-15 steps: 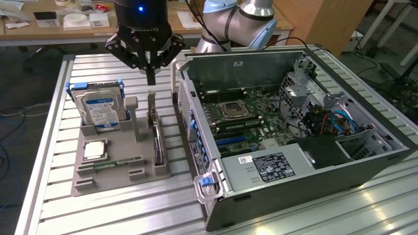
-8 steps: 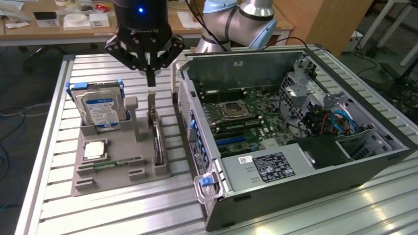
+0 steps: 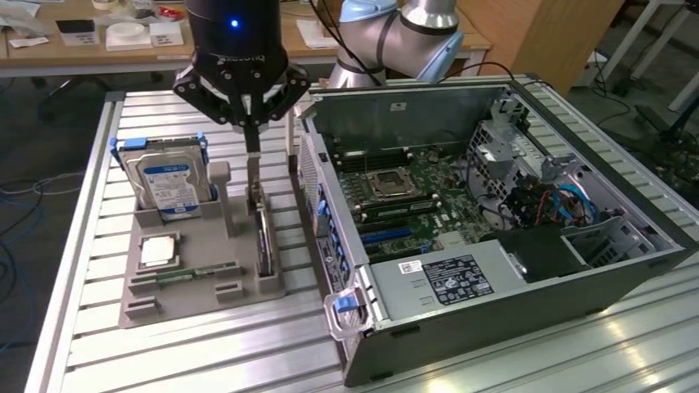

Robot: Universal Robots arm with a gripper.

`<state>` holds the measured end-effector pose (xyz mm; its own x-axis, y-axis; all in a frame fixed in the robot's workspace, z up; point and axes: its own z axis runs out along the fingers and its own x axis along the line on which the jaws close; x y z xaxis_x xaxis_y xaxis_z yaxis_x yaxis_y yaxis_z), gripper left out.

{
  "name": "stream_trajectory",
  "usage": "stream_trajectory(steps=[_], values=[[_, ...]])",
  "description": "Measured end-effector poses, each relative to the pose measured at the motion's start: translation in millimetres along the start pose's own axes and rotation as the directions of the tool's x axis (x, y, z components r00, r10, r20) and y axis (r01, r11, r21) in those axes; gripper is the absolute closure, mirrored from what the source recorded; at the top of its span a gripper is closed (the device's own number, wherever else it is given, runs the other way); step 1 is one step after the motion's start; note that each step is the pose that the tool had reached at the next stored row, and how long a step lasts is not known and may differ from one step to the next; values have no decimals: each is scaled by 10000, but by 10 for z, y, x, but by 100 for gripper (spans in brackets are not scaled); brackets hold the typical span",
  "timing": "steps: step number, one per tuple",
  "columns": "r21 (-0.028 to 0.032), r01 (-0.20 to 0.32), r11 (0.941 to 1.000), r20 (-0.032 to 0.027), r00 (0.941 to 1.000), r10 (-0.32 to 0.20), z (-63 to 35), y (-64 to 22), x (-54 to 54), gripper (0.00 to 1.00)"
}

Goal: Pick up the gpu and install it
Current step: 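Reach for the gpu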

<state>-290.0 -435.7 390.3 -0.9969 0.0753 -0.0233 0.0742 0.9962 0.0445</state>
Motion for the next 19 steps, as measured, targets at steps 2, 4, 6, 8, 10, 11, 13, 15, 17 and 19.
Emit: stream_trajectory(steps=[2,4,6,8,10,11,13,15,17,19], values=[[0,1,10000,1,10000,-1,0,-27,1,89],[0,0,10000,1,10000,0,-1,-34,5,89],[1,1,10000,1,10000,-1,-1,-43,7,89],[0,1,10000,0,10000,-1,-2,-66,6,89],[0,1,10000,0,10000,-1,-3,-94,4,89],[1,1,10000,0,10000,-1,-4,-106,4,89],[1,0,10000,0,10000,0,-4,-123,3,89],[1,-1,10000,1,10000,1,-4,-123,3,89],[1,0,10000,1,10000,0,-4,-123,3,89],[1,1,10000,0,10000,-1,-4,-124,3,89]])
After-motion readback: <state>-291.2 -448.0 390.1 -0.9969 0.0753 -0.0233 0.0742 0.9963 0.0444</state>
